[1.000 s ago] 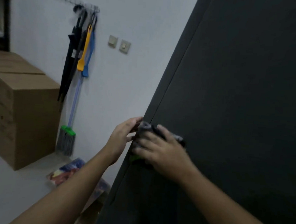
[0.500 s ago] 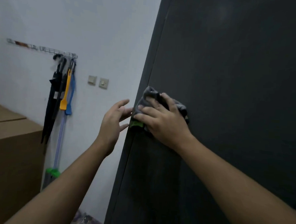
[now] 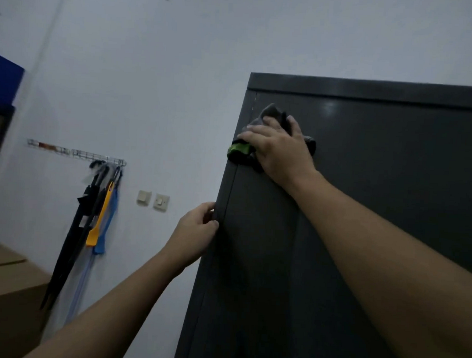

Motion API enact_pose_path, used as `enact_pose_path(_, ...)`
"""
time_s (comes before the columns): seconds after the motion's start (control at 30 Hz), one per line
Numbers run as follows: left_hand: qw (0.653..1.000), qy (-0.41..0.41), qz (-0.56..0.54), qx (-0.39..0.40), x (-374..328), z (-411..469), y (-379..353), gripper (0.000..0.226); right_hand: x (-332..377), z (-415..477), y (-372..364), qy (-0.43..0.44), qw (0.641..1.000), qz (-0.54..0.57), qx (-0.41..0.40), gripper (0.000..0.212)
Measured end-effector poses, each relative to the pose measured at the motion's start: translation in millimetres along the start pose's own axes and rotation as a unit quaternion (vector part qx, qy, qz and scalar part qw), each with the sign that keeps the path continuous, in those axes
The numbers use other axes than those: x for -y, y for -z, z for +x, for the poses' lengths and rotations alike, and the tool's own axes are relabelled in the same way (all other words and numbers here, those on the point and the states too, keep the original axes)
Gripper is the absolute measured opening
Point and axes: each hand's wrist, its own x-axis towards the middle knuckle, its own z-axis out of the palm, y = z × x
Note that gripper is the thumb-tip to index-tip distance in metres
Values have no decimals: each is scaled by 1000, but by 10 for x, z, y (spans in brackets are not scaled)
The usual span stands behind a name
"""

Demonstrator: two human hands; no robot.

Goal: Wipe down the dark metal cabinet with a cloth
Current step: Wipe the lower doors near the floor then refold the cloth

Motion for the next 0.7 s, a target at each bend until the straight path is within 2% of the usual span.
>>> enact_pose_path(0.1, 999, -26, 33, 2, -82, 99, -17, 44, 79, 125, -19, -65, 998, 9, -23, 44)
enact_pose_path(0.3, 989, -46, 137, -15, -159, 337, -154, 26, -185, 237, 113, 63, 997, -1, 52, 43)
enact_pose_path(0.53, 983, -72, 153, -74, -85, 570, -230, 14, -375, 701, 240, -33, 999, 17, -17, 45)
enact_pose_path(0.6, 981, -87, 155, -80, -45, 584, -227, 13, -302, 629, 185, -25, 999, 18, -19, 44)
enact_pose_path(0.7, 980, -104, 149, -85, -18, 573, -230, 20, -213, 453, 63, 43, 999, 13, 6, 43)
